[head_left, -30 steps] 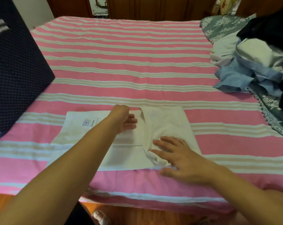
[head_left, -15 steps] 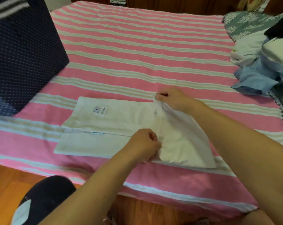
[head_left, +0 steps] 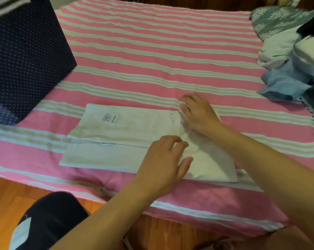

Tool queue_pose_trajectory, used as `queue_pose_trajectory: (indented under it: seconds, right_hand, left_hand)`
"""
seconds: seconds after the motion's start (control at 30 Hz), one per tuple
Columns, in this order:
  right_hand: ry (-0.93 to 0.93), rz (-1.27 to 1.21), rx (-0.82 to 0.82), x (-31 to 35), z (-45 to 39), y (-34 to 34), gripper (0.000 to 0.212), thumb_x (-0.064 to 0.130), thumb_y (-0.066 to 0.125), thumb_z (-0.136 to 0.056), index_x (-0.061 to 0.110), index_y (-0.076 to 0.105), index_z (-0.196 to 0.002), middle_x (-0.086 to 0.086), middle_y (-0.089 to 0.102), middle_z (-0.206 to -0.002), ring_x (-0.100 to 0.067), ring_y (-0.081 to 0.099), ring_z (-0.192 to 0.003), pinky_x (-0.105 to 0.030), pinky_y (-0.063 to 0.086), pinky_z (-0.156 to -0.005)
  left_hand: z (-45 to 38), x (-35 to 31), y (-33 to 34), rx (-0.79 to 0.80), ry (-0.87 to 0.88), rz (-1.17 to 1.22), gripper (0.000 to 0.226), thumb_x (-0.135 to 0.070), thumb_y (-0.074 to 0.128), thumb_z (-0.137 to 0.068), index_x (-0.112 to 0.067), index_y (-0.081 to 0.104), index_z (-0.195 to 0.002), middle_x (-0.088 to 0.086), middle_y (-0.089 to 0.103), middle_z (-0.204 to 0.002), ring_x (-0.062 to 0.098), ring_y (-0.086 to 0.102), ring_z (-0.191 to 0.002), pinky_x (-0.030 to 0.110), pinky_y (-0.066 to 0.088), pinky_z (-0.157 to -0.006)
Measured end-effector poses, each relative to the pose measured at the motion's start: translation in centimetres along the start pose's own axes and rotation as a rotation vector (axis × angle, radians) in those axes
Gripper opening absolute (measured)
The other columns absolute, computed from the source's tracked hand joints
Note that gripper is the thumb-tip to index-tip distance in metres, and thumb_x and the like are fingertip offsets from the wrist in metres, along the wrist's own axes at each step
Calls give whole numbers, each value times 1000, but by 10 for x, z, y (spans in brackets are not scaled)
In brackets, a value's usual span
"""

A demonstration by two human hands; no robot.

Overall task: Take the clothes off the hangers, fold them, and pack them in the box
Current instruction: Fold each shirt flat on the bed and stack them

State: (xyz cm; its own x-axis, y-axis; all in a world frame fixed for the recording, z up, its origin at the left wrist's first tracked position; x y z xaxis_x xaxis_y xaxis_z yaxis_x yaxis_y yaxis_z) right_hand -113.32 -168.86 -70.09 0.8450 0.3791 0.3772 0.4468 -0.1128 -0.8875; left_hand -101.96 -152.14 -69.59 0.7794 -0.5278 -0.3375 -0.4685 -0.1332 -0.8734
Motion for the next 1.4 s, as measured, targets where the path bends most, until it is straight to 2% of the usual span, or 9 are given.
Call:
queue_pose_trajectory:
  seconds: [0.17,0.3,0.47,0.63,0.77,1.0,1.13,1.3,1.4]
  right_hand:
    - [-61,313,406,-23,62,46,93,80,-15,-83,34,10,-160,1,5,-169,-27,4,-155,-49,8,-124]
    - [40,254,334,-21,44,45,84,72,-6,-89,30,31,-152,-1,31,-161,-28,26,-146,-45,21,-118]
    - [-24,124,271,0,4,45,39,34,42,-104,23,52,-140,-3,52,-138,-30,41,-124,-43,36,-105]
    - [65,-22,98,-15,-9,42,16,15,47,-102,11,61,-100,-6,59,-96,-35,54,-96,-39,39,-79]
    - [49,85,117,-2,-11,44,29,28,42,-104,15,66,-114,-8,62,-112,-35,51,-109,-45,41,-94]
    - [91,-40,34,23,50,-2,34,32,47,-102,23,59,-133,0,48,-139,-23,32,-133,-36,25,-112]
    - [193,-45,-3,-12,79,-31,41,42,42,-99,17,66,-120,-6,56,-130,-29,41,-127,-29,22,-101]
    - [233,-88,-36,-23,95,-50,24,27,49,-103,16,66,-116,-4,58,-124,-27,41,-123,-29,27,-95]
    - [201,-88,-18,-20,102,-50,24,29,52,-102,19,66,-119,-1,58,-125,-24,41,-125,-26,26,-96]
  left_hand:
    - [8,13,65,414,45,-208,59,-58,11,-106,-37,11,-162,4,1,-171,26,-6,-157,48,2,-127]
    - [11,33,50,359,-142,-112,64,-54,23,-104,-22,24,-160,16,16,-167,35,13,-154,44,15,-126]
    - [24,49,-4,1,-364,-47,41,-41,50,-89,-18,65,-120,8,61,-114,32,54,-105,43,47,-84]
    - [64,186,-90,-79,-844,-201,49,-38,50,-100,-10,52,-140,19,50,-139,41,42,-127,54,39,-101]
    - [92,265,-110,108,-1178,-180,68,-57,37,-101,1,47,-136,26,50,-136,45,49,-122,54,44,-103]
    - [69,262,-96,313,-1211,221,36,-37,74,-91,-4,63,-101,8,64,-91,23,59,-79,34,45,-74]
    - [26,228,-113,261,-1072,328,37,-25,63,-75,-4,66,-105,23,72,-103,29,65,-75,39,49,-66]
    - [-41,102,-71,511,-745,159,34,-11,47,-95,-21,40,-126,18,63,-92,24,62,-43,27,45,-35]
    - [-44,61,-1,672,-676,133,48,-14,53,-99,-2,34,-142,21,69,-99,35,68,-61,36,55,-47]
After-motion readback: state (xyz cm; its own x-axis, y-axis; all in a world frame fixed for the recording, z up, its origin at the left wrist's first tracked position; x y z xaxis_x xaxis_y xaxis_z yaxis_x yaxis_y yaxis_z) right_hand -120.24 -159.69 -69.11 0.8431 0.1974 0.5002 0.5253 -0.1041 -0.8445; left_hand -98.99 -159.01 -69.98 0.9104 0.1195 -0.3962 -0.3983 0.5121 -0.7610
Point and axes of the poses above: each hand's wrist, its own z-axis away from the middle knuckle, its own y-axis out of the palm, x = y × z, the point moved 9 cm from there along -z, towards the middle knuckle
